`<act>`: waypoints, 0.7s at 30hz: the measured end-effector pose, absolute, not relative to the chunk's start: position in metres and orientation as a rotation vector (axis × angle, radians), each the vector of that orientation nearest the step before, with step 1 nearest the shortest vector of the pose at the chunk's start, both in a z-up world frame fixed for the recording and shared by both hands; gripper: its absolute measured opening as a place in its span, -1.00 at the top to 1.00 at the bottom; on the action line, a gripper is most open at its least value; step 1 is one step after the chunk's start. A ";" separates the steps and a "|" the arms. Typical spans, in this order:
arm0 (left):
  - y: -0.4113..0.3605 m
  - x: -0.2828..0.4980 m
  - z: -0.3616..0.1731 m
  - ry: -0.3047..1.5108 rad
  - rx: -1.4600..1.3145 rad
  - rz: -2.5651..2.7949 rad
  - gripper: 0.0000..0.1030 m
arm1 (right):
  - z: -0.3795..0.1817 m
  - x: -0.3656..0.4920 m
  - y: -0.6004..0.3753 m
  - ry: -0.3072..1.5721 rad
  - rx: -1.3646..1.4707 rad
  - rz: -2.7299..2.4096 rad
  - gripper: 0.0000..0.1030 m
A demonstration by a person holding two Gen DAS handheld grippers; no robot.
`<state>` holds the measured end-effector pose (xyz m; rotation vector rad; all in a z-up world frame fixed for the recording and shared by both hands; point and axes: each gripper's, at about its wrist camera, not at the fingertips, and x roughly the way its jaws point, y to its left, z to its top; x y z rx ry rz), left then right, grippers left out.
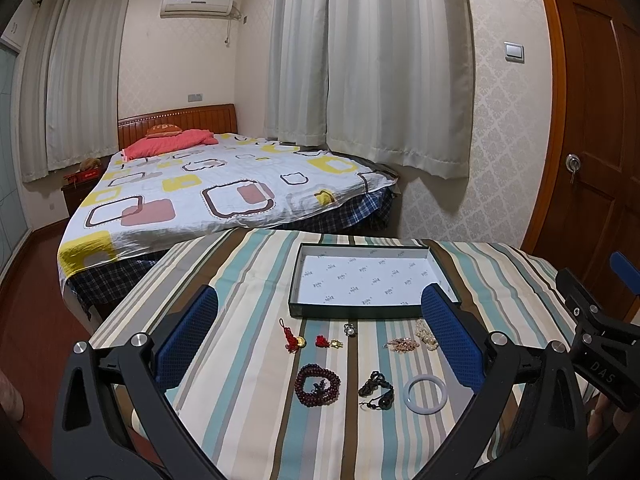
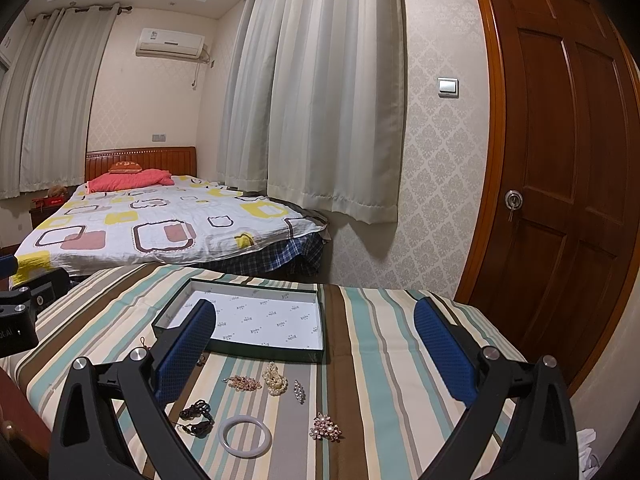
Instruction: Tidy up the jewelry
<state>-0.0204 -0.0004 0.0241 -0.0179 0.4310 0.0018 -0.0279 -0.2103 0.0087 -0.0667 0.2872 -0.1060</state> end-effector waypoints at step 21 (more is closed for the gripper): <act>-0.001 -0.020 0.023 0.434 -0.020 0.001 -0.92 | 0.006 -0.028 -0.210 0.287 -0.068 -0.106 -0.89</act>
